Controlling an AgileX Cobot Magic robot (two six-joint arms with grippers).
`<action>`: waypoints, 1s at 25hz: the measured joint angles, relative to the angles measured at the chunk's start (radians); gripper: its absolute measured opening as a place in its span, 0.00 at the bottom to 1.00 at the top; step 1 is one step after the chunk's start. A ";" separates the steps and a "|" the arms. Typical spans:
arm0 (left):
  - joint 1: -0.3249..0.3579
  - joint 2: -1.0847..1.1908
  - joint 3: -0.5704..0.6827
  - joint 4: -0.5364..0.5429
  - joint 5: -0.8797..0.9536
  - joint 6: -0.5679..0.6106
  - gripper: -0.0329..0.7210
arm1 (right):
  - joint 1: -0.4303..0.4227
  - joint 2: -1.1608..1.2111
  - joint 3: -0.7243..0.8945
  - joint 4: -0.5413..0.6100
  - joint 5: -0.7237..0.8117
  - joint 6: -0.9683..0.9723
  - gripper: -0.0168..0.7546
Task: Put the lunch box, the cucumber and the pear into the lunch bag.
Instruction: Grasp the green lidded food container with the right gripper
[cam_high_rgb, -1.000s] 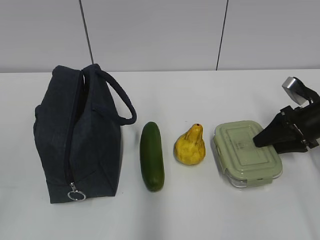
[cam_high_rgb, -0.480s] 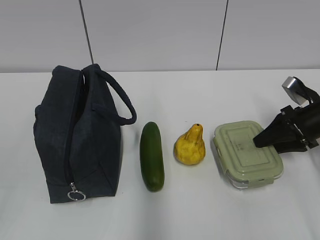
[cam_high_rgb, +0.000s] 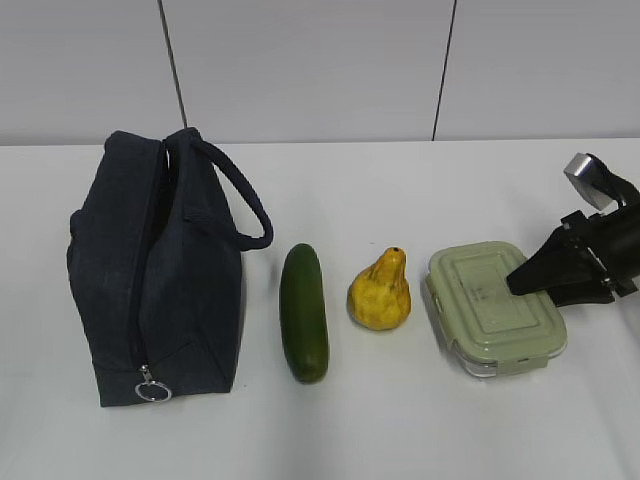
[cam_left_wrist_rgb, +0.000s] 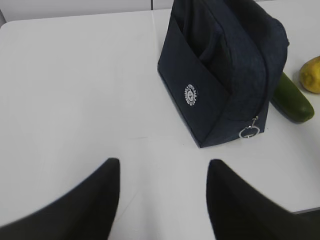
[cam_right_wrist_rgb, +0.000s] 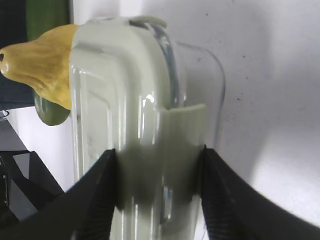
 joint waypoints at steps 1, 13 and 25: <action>0.000 0.000 0.000 0.000 0.000 0.000 0.50 | 0.000 0.000 0.000 0.000 0.002 0.000 0.49; 0.000 0.000 0.000 0.000 0.000 0.000 0.50 | 0.000 0.000 0.000 0.002 0.002 0.000 0.49; 0.000 0.081 -0.009 -0.065 -0.022 0.000 0.50 | 0.000 0.000 0.000 0.002 0.004 0.000 0.49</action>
